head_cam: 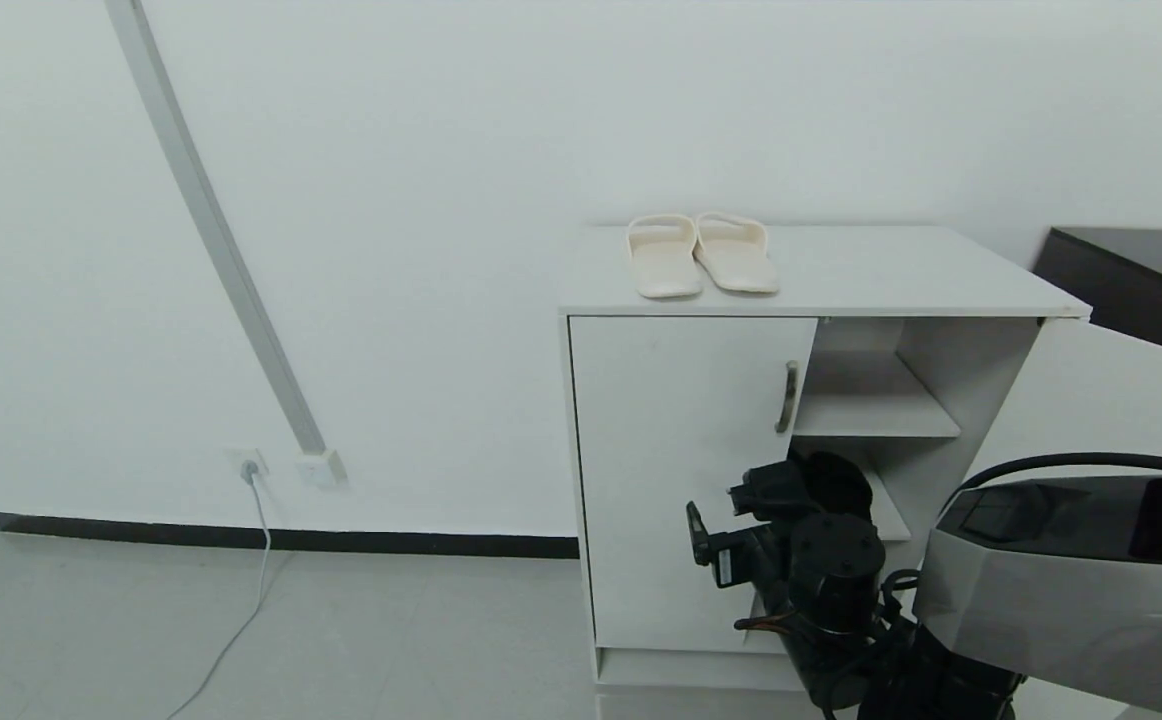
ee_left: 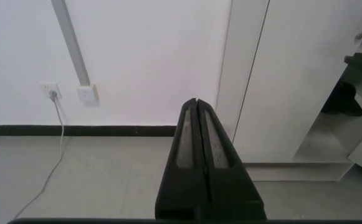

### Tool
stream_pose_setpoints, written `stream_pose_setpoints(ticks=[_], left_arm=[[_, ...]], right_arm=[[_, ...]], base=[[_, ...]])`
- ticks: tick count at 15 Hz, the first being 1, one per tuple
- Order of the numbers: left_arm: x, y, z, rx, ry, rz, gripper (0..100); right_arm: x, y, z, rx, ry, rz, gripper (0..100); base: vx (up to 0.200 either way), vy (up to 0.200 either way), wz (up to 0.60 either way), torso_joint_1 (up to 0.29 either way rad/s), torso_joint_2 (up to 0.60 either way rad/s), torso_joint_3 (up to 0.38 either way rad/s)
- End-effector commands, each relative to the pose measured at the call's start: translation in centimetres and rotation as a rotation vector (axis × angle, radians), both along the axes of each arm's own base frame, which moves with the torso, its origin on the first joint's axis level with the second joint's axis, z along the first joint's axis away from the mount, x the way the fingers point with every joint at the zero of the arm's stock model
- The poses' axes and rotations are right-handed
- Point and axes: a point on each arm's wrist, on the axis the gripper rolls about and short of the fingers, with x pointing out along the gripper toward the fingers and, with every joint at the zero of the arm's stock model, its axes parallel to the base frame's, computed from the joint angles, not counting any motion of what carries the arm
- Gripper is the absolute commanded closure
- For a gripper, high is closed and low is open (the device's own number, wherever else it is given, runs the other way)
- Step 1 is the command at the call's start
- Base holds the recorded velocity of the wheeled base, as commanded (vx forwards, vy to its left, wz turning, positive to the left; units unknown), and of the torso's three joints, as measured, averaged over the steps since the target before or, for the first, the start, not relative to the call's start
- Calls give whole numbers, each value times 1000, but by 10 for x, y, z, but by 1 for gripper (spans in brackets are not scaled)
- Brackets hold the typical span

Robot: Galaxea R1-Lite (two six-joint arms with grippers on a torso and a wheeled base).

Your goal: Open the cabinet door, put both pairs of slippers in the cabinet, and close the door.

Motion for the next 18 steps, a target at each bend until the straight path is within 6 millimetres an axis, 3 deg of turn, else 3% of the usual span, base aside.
stream_pose_setpoints(ticks=[1, 9, 14, 18], left_arm=[[0, 0, 0, -1, 0, 0, 100], [0, 0, 0, 4, 0, 2, 100], [0, 0, 0, 1, 0, 2, 100], [0, 0, 0, 1, 0, 0, 100]], right_arm=[[0, 0, 0, 1, -2, 0, 0], [0, 1, 1, 11, -2, 19, 0], [-1, 2, 3, -12, -10, 33, 0], [-12, 3, 48, 6, -19, 51, 0]], base=[[0, 0, 0, 198, -505, -315], [0, 0, 0, 213, -528, -312], [0, 0, 0, 72, -158, -84], [0, 0, 0, 0, 0, 0]])
